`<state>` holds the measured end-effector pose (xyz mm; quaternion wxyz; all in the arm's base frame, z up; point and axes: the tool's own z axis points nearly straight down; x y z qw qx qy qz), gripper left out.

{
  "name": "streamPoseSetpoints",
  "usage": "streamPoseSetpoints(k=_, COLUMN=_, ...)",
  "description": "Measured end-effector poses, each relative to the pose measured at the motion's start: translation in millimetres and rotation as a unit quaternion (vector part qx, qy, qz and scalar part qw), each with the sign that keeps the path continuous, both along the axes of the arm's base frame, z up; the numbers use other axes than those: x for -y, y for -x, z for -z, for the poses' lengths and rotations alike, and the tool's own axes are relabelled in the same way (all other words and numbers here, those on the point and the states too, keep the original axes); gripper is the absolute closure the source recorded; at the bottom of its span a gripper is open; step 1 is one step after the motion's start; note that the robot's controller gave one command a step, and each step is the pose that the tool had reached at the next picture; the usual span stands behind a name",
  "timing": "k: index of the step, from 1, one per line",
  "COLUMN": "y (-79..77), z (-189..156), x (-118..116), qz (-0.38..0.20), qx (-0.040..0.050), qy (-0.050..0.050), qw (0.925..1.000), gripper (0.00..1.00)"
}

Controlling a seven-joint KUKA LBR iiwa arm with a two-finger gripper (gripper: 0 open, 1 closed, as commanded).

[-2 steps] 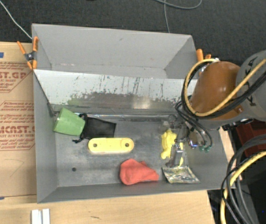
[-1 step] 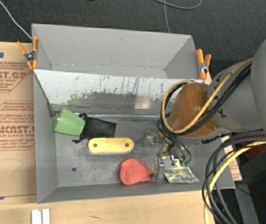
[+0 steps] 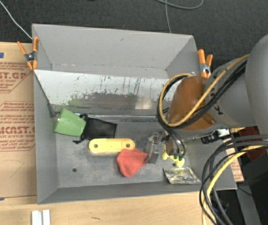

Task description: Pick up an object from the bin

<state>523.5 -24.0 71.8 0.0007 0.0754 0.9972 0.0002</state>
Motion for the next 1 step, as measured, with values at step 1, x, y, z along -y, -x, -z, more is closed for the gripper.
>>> streamPoseSetpoints(k=1, y=0.0, z=0.0, x=0.1, qz=0.000, qx=0.0000, qy=0.000, qw=1.0000, gripper=1.00)
